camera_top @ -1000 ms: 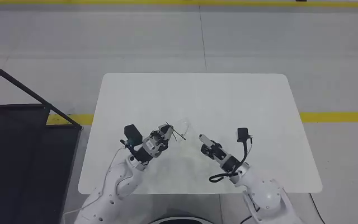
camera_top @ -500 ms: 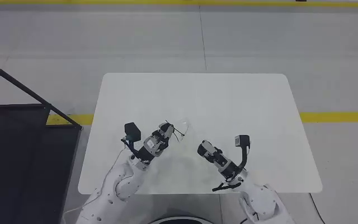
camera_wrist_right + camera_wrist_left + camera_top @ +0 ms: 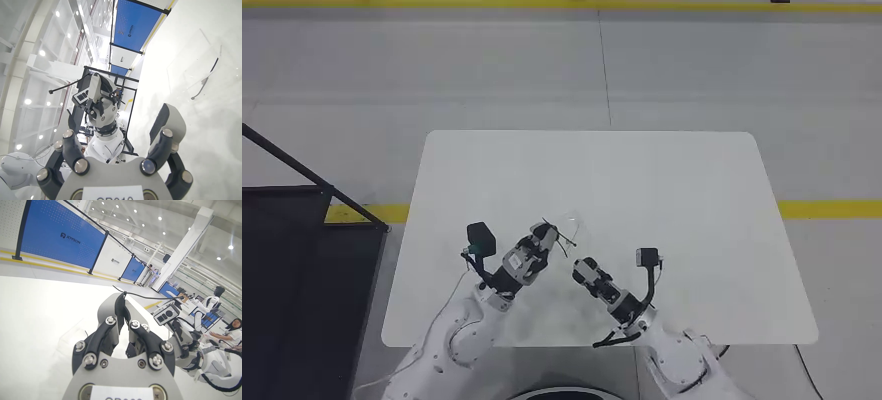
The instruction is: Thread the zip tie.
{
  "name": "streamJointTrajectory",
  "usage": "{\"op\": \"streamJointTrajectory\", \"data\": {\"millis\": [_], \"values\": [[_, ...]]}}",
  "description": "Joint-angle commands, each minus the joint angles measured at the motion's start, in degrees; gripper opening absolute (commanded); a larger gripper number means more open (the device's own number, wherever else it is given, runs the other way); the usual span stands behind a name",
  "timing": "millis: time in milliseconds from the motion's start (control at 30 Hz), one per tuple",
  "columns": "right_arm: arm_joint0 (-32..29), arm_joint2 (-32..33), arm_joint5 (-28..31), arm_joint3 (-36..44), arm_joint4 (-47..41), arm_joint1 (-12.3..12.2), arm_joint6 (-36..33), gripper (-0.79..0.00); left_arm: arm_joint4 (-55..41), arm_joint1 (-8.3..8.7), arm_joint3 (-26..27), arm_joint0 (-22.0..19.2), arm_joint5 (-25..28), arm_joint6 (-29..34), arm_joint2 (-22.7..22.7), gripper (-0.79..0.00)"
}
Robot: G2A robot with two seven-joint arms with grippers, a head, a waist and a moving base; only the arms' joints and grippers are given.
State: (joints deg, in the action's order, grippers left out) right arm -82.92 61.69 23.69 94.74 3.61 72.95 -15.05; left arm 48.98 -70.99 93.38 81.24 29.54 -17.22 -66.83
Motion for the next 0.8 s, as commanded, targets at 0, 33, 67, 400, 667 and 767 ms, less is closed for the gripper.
{"op": "streamJointTrajectory", "data": {"millis": [0,33,67,400,667,767], "values": [[0.8,-0.8,-0.1,-0.9,0.2,0.3,0.7,-0.111,-0.3,-0.01,0.1,0.1,0.1,0.4,-0.1,-0.785],[1.2,-1.2,0.0,-1.2,0.2,0.4,0.9,-0.148,-0.3,-0.02,0.1,0.1,0.2,0.4,-0.1,-0.785],[1.4,-1.5,0.1,-1.4,0.2,0.5,1.1,-0.166,-0.2,-0.04,0.1,0.2,0.2,0.5,-0.1,-0.785],[2.4,-2.8,-0.1,-1.7,0.7,1.0,1.9,-0.419,0.4,-0.22,-0.1,0.1,0.5,0.7,0.0,-0.785],[2.5,-2.9,-0.4,-1.3,0.9,1.2,2.6,-0.440,0.7,-0.32,-0.3,0.2,1.1,0.7,0.0,-0.785],[2.4,-2.9,-0.2,-1.0,0.9,1.2,2.8,-0.486,0.8,-0.35,-0.3,0.3,1.2,0.7,-0.1,-0.785]]}}
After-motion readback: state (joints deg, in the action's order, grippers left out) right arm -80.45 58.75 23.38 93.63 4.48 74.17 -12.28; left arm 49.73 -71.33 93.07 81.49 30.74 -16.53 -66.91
